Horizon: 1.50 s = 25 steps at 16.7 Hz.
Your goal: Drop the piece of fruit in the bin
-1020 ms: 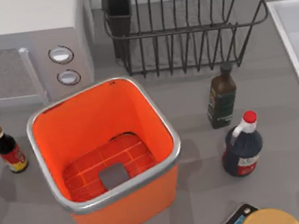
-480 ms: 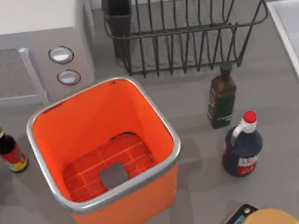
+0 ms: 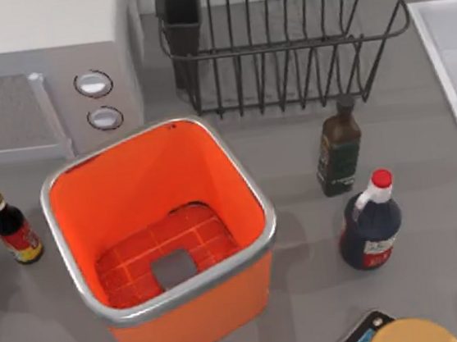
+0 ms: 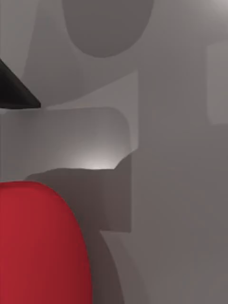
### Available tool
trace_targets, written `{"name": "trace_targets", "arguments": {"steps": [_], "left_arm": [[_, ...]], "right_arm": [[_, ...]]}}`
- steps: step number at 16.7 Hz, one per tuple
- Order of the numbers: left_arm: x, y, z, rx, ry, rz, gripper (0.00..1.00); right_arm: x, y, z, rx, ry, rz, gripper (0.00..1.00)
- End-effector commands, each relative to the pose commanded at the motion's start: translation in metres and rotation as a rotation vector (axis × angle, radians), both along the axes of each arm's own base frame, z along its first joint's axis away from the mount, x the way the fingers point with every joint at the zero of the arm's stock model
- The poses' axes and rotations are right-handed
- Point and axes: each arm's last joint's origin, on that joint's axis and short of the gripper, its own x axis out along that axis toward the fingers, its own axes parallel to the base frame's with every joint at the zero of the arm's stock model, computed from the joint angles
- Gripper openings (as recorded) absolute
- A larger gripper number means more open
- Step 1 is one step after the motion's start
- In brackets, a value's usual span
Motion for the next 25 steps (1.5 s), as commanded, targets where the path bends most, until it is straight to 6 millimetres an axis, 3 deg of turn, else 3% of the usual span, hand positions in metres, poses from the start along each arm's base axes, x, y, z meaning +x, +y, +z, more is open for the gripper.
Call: {"name": "trace_targets", "arguments": {"steps": [11,19,25], "left_arm": [[0.0,0.0,0.0,0.0,0.0,0.0,0.02],[0.0,0.0,0.0,0.0,0.0,0.0,0.0],[-0.005,0.007,0.023,-0.018,0.026,0.024,0.0]], "right_arm": [[0.0,0.0,0.0,0.0,0.0,0.0,1.0],[0.0,0.0,0.0,0.0,0.0,0.0,1.0],[0.0,0.0,0.0,0.0,0.0,0.0,1.0]]}}
